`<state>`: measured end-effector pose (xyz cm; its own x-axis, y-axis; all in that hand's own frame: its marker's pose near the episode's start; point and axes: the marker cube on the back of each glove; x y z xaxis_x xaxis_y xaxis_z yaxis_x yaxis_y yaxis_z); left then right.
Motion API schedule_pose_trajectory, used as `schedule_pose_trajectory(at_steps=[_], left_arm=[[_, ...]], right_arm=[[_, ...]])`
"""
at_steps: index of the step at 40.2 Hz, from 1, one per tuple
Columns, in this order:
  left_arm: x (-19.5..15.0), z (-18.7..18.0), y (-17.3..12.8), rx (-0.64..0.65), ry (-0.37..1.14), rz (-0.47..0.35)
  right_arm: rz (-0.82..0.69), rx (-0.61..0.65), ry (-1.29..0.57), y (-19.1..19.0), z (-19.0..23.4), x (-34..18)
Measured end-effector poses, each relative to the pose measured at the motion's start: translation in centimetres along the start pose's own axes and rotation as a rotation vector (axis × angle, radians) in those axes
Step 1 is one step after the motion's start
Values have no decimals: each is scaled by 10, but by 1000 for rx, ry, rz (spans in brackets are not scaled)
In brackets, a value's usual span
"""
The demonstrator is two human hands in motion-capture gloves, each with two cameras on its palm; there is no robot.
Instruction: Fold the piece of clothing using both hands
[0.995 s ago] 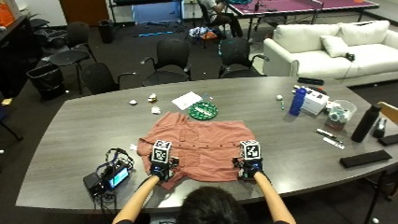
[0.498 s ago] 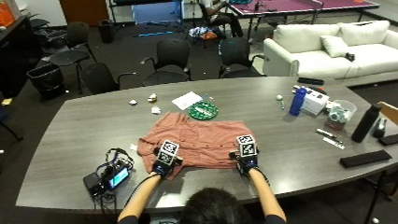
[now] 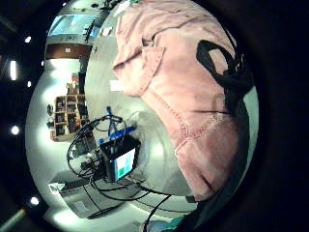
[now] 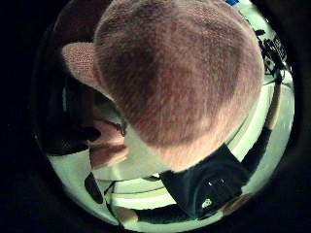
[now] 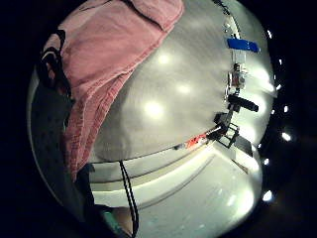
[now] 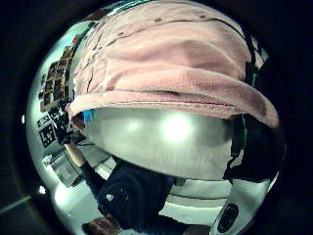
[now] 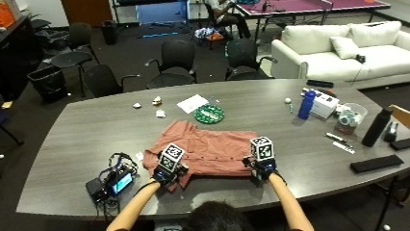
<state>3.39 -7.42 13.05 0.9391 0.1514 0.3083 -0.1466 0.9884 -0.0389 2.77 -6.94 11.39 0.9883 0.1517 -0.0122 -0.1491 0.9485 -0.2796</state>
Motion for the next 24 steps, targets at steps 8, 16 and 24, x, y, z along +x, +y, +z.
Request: schedule_pose_trajectory(at_steps=[8,16,24], left_arm=[[-7,-43,36,-28,54,77],[-45,-109,10,74,23,-33],[-71,-92,-80,-3,72,-176]], right_arm=[[-157,167,96,29,-27,19],[-83,355,106,64,-115,21],[18,340,21,-27,-150,22]])
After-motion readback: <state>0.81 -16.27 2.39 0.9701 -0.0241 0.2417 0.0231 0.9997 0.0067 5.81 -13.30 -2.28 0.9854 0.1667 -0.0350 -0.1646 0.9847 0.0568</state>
